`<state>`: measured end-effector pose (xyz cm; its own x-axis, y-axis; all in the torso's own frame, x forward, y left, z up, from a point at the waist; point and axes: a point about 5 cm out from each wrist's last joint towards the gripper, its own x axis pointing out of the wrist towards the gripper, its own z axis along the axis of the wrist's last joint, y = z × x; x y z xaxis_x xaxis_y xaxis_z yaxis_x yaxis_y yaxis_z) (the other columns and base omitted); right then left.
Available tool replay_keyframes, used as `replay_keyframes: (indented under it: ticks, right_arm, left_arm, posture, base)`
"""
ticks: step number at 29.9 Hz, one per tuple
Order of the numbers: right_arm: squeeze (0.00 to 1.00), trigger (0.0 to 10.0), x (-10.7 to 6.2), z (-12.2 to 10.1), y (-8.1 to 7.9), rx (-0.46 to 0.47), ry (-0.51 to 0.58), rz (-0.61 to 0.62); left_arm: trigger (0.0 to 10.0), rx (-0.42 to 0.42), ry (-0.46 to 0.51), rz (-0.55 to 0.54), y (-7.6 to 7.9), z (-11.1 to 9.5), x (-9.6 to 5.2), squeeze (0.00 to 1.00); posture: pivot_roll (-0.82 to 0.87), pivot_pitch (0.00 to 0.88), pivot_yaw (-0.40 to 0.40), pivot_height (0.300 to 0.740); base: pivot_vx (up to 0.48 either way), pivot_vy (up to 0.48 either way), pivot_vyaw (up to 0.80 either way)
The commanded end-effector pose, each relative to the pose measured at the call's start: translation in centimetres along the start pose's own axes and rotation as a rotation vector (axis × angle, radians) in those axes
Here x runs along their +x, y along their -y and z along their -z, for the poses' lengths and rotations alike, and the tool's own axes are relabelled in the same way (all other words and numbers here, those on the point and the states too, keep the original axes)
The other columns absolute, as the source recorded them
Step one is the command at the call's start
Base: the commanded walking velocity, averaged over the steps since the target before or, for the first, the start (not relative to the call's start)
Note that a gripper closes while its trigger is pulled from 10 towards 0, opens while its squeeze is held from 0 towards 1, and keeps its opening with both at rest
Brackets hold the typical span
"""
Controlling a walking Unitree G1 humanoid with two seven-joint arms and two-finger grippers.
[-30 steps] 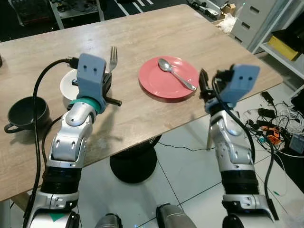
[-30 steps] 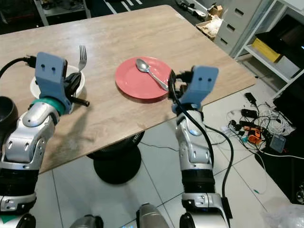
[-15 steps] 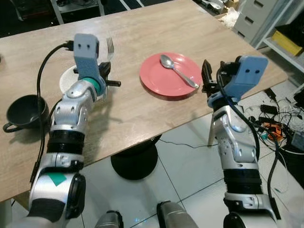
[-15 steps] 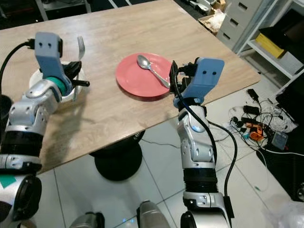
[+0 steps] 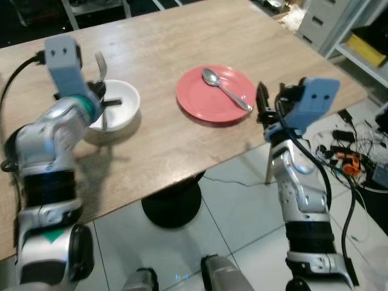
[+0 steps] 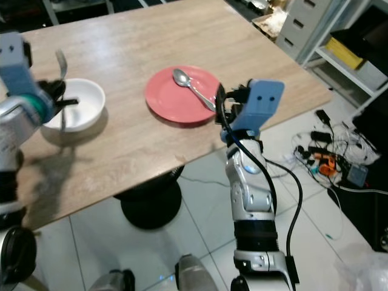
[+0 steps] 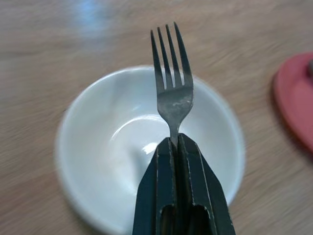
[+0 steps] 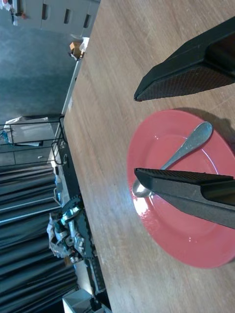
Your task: Setting the table
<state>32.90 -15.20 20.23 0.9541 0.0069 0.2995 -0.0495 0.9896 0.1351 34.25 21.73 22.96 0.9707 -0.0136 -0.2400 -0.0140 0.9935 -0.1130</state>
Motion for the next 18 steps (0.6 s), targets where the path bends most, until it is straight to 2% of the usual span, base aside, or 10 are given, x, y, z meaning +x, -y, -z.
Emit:
replay_keyframes:
  ticks: [1,4,7,10,11,12,13,14,16,18]
  right_arm:
    - [0.0,10.0,-0.2,0.8,-0.1,0.0,-0.035,-0.005]
    - [0.0,10.0,-0.1,0.8,-0.5,0.002,-0.037,-0.016]
    - [0.0,10.0,-0.1,0.8,-0.4,0.004,-0.034,-0.009]
    - [0.0,10.0,-0.1,0.8,-0.3,0.004,-0.033,-0.006]
    - [0.0,10.0,-0.3,0.8,-0.1,0.002,-0.035,-0.002]
    - [0.0,10.0,-0.4,0.9,0.0,0.0,-0.037,0.002]
    - [0.0,10.0,-0.4,0.9,0.1,-0.001,-0.038,0.004]
    - [0.0,10.0,-0.5,0.9,0.1,-0.003,-0.039,0.007]
    - [0.0,10.0,-0.5,0.9,0.2,-0.003,-0.039,0.009]
    - [0.0,10.0,-0.5,0.9,0.2,-0.003,-0.037,0.01]
  left_arm:
    - [10.0,0.032,-0.027,-0.006,-0.5,0.5,0.0,0.0]
    - [10.0,0.045,-0.036,-0.043,-1.7,0.7,0.9,0.0]
    - [10.0,0.047,-0.037,-0.039,-1.9,0.3,1.1,0.05]
    - [10.0,0.052,-0.035,-0.034,-1.8,0.2,1.2,0.05]
    - [10.0,0.062,-0.026,-0.015,-1.7,0.0,1.3,0.46]
    - [10.0,0.073,-0.017,0.014,-1.4,-0.2,1.5,0.66]
    - [10.0,0.086,-0.009,0.031,-1.2,-0.4,1.6,0.66]
    - [10.0,0.097,0.011,0.058,-0.9,-0.7,1.7,1.0]
    - [10.0,0.103,0.023,0.073,-0.7,-0.9,1.8,1.0]
    - [10.0,0.116,0.084,0.059,-0.7,-1.6,1.9,1.0]
  posture:
    - [-0.04,0.079,0.04,0.74]
    - [-0.05,0.077,0.041,0.74]
    - [-0.05,0.076,0.045,0.74]
    - [-0.05,0.076,0.045,0.74]
    - [-0.06,0.078,0.048,0.74]
    - [-0.06,0.078,0.049,0.74]
    - [-0.06,0.078,0.049,0.74]
    - [-0.06,0.078,0.049,0.74]
    - [-0.06,0.078,0.049,0.74]
    - [-0.07,0.081,0.05,0.74]
  base:
    - [0.0,0.0,0.0]
    - [0.0,0.0,0.0]
    - [0.0,0.0,0.0]
    - [0.0,0.0,0.0]
    - [0.0,0.0,0.0]
    - [0.0,0.0,0.0]
    - [0.0,0.0,0.0]
    - [0.0,0.0,0.0]
    - [0.0,0.0,0.0]
    - [0.0,0.0,0.0]
